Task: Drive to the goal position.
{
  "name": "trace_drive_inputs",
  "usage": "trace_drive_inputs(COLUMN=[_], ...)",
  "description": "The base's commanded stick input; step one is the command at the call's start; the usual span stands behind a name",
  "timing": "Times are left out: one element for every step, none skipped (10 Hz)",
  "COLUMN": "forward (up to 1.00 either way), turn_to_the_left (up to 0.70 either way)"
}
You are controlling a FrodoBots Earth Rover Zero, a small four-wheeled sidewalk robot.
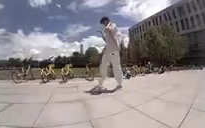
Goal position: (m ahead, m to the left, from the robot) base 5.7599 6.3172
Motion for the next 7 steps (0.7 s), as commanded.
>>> trace_drive_inputs(forward=[0.00, 0.00, 0.00, 0.00, 0.00, 0.00, 0.00], turn_to_the_left=[0.70, 0.70, 0.70, 0.70, 0.70, 0.70, 0.70])
